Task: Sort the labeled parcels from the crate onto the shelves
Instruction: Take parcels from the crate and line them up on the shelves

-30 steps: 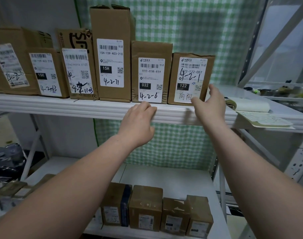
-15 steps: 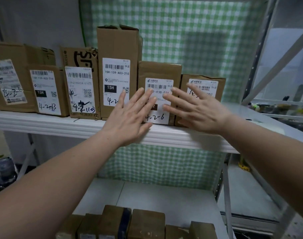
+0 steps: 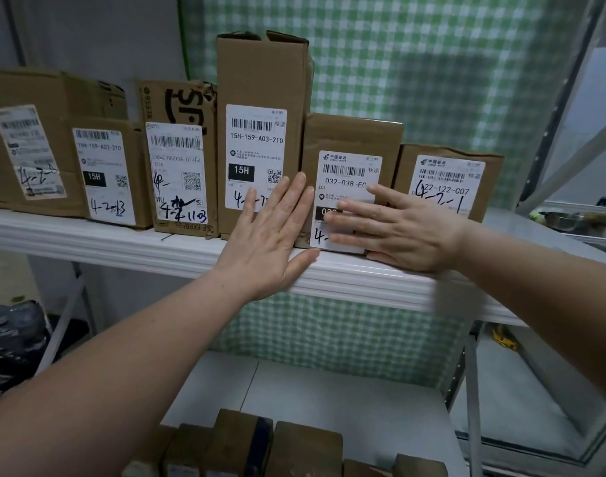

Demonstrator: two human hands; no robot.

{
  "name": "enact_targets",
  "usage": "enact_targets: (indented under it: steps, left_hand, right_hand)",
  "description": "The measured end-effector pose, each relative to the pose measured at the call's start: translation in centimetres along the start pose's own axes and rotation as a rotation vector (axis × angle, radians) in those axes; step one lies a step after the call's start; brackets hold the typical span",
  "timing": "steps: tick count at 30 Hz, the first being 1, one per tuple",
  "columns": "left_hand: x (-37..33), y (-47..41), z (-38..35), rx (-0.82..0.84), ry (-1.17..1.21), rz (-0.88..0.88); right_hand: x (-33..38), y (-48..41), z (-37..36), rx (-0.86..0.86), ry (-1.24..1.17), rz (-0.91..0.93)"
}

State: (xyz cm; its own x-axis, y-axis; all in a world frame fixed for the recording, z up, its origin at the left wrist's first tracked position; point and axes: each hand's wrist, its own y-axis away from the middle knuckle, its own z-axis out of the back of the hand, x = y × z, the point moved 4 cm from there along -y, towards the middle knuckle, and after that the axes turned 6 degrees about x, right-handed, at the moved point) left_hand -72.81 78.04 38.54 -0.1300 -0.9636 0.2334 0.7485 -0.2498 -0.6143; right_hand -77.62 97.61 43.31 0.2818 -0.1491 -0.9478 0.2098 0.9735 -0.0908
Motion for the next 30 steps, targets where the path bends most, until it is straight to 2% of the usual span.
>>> enact_targets:
  steps: [15, 18, 30]
  left_hand:
    - [5.9, 6.8, 0.0, 0.116, 0.035, 0.282]
    - [7.5, 7.8, 0.1, 0.129, 0.034, 0.322]
    - [11.4, 9.0, 0.3, 0.139, 0.064, 0.307]
  right_hand:
    - [1.8, -8.0, 1.7, -0.027, -0.054, 0.124]
    - [2.4, -9.6, 1.8, 0.011, -0.082, 0.147]
    - [2.6, -12.7, 3.1, 0.095, -0.092, 0.118]
